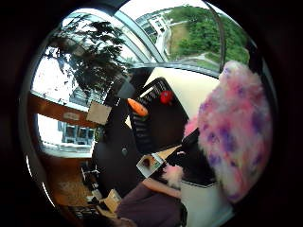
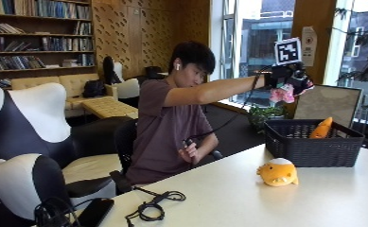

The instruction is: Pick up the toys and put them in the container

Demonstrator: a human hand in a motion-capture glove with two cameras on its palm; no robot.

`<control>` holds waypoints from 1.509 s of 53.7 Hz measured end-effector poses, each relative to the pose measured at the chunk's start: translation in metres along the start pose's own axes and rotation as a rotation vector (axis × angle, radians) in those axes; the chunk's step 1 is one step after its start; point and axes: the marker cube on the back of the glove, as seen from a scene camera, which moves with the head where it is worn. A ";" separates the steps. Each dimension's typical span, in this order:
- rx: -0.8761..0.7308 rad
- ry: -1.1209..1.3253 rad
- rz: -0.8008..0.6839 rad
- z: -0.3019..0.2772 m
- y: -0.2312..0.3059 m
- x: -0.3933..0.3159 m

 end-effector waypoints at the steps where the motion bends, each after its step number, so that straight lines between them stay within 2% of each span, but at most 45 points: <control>1: 0.006 0.033 0.009 0.004 -0.004 -0.010; 7: 0.020 0.039 -0.080 0.033 -0.018 -0.098; 12: -0.046 0.147 0.047 0.063 -0.028 -0.130; 13: -0.075 0.139 0.026 0.069 -0.028 -0.138; 17: -0.238 0.049 -0.245 0.089 -0.018 -0.169; 18: -0.256 0.053 -0.241 0.093 -0.019 -0.172; 21: -0.269 0.113 -0.081 0.104 -0.024 -0.175; 22: -0.273 0.099 -0.087 0.105 -0.024 -0.176; 25: -0.287 0.003 -0.239 0.104 -0.018 -0.179; 26: -0.287 0.008 -0.229 0.104 -0.018 -0.177; 35: -0.258 0.140 0.057 0.089 -0.026 -0.140; 39: -0.265 0.035 -0.191 0.070 -0.015 -0.123; 40: -0.266 0.032 -0.200 0.066 -0.013 -0.114; 44: -0.263 0.091 -0.054 0.054 -0.014 -0.076; 48: -0.252 0.070 -0.128 0.039 -0.004 -0.044; 52: -0.228 0.128 -0.011 0.026 0.001 -0.004; 57: -0.216 0.101 -0.034 0.015 0.014 0.034; 62: -0.196 0.139 0.106 0.018 0.018 0.082; 67: -0.218 0.143 -0.057 0.041 0.032 0.124; 69: -0.234 0.148 -0.020 0.057 0.033 0.138; 73: -0.271 0.143 0.181 0.102 0.033 0.162; 77: -0.357 0.178 0.169 0.164 0.046 0.168; 81: -0.480 0.221 0.077 0.226 0.061 0.170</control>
